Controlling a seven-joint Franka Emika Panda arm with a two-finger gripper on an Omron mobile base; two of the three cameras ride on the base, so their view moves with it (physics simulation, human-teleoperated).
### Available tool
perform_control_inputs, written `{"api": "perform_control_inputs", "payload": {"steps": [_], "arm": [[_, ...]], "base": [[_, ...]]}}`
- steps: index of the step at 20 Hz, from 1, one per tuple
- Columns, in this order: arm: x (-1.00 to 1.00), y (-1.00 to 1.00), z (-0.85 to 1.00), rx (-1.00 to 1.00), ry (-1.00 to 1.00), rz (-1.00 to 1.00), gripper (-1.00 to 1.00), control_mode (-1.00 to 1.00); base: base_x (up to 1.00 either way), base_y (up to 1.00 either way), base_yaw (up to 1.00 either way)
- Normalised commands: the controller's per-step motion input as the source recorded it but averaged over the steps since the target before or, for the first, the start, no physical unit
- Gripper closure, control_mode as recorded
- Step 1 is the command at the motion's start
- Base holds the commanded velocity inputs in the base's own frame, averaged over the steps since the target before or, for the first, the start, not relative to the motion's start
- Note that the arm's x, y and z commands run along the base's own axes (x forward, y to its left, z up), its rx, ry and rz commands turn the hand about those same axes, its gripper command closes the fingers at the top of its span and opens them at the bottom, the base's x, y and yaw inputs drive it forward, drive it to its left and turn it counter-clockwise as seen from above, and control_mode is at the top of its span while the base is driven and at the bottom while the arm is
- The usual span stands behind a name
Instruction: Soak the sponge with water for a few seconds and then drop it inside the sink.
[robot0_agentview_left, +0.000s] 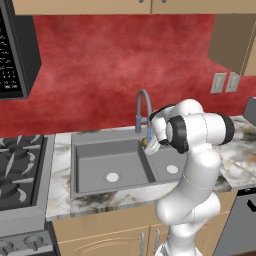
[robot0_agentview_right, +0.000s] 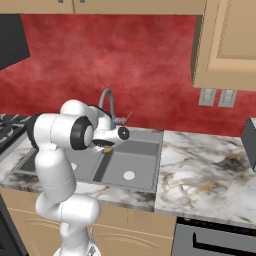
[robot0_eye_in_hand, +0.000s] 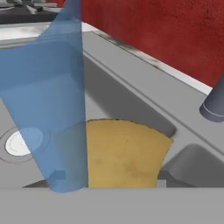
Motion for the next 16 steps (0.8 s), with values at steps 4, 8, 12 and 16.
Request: {"api": "perform_control_inputs", "payload": {"steps": [4,8,12,16], "arm": [[-0.09,0.00,0.00,0.00,0.00,0.02,1.00,-1.00],[-0.04,0.00,0.00,0.00,0.00,0.02,1.00,-1.00],[0.00,0.00,0.00,0.00,0.00,0.01,1.00,-1.00],[0.00,0.00,0.00,0.00,0.00,0.00,1.00,-1.00]], "base": [[0.00,0.00,0.00],[0.00,0.00,0.00],[0.00,0.00,0.00],[0.00,0.00,0.00]]}}
